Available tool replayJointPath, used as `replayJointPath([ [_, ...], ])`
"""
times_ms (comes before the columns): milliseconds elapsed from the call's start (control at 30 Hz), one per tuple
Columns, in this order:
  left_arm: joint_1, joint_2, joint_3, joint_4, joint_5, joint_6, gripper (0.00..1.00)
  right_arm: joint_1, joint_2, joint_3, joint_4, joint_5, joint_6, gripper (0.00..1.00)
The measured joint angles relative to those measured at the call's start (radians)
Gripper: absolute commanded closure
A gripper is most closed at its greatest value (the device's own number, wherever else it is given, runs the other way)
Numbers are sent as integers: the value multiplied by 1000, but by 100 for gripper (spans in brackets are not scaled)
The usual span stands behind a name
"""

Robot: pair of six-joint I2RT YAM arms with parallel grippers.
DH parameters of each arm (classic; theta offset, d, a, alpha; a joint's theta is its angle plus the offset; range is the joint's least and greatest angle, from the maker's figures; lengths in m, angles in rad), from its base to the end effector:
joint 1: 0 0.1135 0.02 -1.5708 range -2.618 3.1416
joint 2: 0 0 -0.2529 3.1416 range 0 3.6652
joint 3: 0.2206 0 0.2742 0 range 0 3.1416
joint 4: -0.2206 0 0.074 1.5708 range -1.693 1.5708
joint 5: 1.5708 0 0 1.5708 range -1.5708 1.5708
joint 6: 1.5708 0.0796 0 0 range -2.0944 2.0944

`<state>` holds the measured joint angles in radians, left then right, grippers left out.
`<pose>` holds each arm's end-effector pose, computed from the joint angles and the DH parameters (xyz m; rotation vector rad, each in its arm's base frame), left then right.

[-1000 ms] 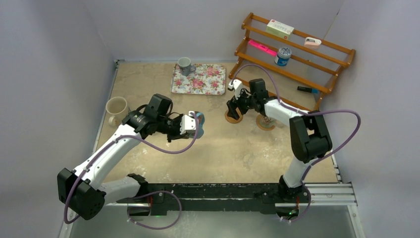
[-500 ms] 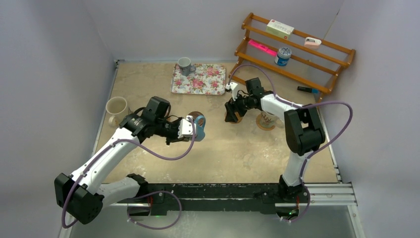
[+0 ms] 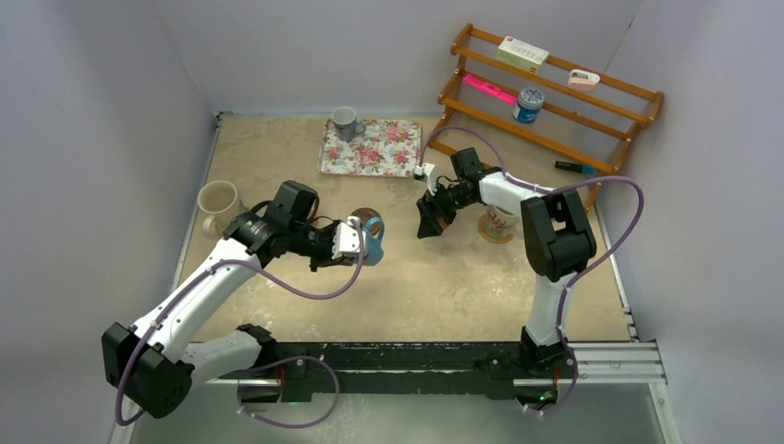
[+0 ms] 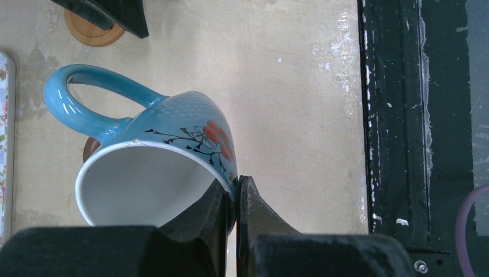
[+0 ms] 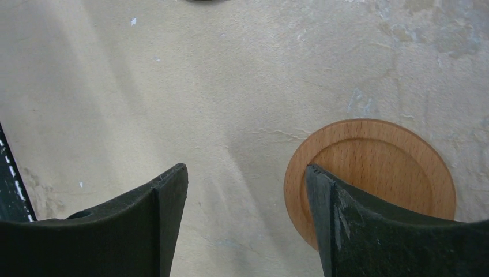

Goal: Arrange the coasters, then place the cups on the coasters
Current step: Move the coaster to the center of the board.

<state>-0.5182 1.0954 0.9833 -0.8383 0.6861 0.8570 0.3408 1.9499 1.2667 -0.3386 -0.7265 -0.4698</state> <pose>0.1971 -0.1704 0.2577 1.6902 1.6363 -0.6965 0.3863 0.1931 0.1122 -1.1916 2.1207 0.8736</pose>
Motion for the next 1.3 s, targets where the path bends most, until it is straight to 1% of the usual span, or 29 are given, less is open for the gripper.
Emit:
replayJointPath([
  [300, 0, 0, 0, 0, 9, 0, 100, 12, 14, 27, -73, -26, -83, 25],
  [800, 0, 0, 0, 0, 17, 0, 100, 20, 5, 27, -119, -23, -115, 25],
  [1033, 0, 0, 0, 0, 18, 0, 100, 25, -56, -45, -40, 66, -54, 25],
  [1300, 0, 0, 0, 0, 19, 0, 100, 26, -69, -54, 11, 159, -8, 26],
])
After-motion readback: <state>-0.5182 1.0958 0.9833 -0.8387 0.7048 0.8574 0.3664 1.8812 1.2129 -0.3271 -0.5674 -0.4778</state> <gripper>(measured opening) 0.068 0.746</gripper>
